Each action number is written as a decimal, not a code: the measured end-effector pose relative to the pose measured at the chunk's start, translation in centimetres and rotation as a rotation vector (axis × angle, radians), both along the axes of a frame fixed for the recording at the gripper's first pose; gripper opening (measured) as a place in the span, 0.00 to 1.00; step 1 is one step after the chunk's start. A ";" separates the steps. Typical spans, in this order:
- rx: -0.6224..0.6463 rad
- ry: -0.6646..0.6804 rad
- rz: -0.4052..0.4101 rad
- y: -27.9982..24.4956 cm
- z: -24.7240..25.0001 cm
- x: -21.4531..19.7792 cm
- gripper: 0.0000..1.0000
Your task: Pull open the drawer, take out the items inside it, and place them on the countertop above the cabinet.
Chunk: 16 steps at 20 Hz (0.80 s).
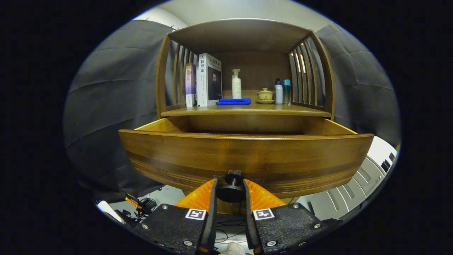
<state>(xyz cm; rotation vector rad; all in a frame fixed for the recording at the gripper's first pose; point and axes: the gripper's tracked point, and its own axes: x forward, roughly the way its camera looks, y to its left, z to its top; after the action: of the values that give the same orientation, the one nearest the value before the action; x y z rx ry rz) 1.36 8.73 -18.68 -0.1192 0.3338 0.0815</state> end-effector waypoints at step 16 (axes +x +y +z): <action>0.033 -0.143 0.166 2.7 6.3 -3.0 0.95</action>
<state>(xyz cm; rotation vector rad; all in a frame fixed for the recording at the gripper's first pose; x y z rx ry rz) -1.65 11.40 -12.37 -0.1197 0.1793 0.2415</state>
